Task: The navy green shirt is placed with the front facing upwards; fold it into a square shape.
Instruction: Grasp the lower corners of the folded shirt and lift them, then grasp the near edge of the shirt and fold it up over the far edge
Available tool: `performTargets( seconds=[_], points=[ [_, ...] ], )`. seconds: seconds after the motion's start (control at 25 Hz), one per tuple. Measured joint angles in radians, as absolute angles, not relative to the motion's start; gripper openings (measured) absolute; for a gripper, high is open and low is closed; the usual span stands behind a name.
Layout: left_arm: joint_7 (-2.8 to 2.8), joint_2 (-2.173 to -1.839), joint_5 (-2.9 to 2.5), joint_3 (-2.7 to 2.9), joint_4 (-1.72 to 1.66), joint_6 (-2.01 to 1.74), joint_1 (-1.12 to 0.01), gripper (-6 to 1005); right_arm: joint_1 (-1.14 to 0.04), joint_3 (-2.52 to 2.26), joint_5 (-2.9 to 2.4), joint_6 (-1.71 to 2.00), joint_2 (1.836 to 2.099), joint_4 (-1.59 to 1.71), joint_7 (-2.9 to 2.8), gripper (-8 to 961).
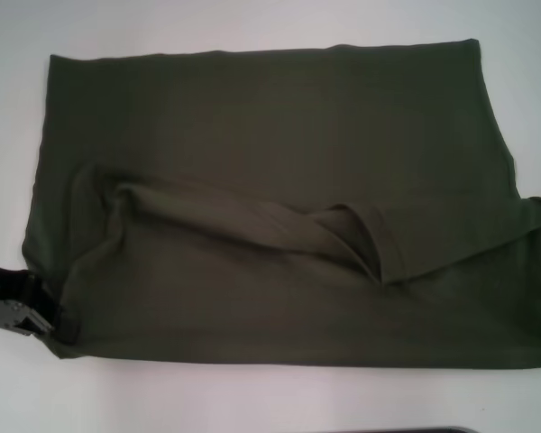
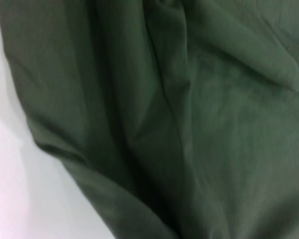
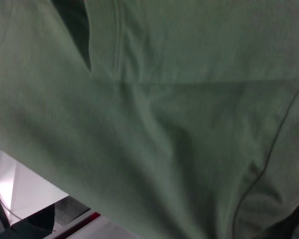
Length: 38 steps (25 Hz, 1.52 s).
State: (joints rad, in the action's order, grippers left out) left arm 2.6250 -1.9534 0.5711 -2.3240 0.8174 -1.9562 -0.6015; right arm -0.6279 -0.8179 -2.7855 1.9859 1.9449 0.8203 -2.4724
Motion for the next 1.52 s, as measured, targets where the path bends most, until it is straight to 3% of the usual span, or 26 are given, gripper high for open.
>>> performTargets(
  seconds=[0.2, 0.4, 0.48, 0.68, 0.96, 1.24, 1.52],
  points=[
    [2.618, -1.978, 0.575, -2.337, 0.934, -2.007, -0.582, 33, -0.635, -0.811, -2.743, 1.990, 1.939, 0.828, -2.449, 44],
    [2.615, -1.952, 0.584, -2.382, 0.962, -2.021, -0.634, 33, -0.695, -0.805, -2.565, 1.991, 1.873, 0.830, -2.450, 44],
    [2.608, -1.936, 0.592, -2.424, 0.967, -2.016, -0.663, 33, -0.716, -0.796, -2.450, 1.988, 1.825, 0.831, -2.464, 44],
    [2.583, -1.932, 0.609, -2.520, 0.983, -2.003, -0.697, 33, -0.724, -0.766, -2.383, 1.985, 1.795, 0.831, -2.467, 44],
    [2.616, -1.928, 0.628, -2.556, 0.978, -1.899, -0.723, 34, -0.727, -0.685, -2.380, 1.973, 1.788, 0.831, -2.468, 44],
    [2.656, -1.964, 0.628, -2.540, 0.920, -1.691, -0.766, 34, -0.738, -0.667, -2.380, 1.856, 1.794, 0.820, -2.489, 44],
    [2.720, -2.008, 0.621, -2.441, 0.893, -1.498, -0.787, 34, -0.763, -0.690, -2.395, 1.727, 1.821, 0.789, -2.508, 43]
  ],
)
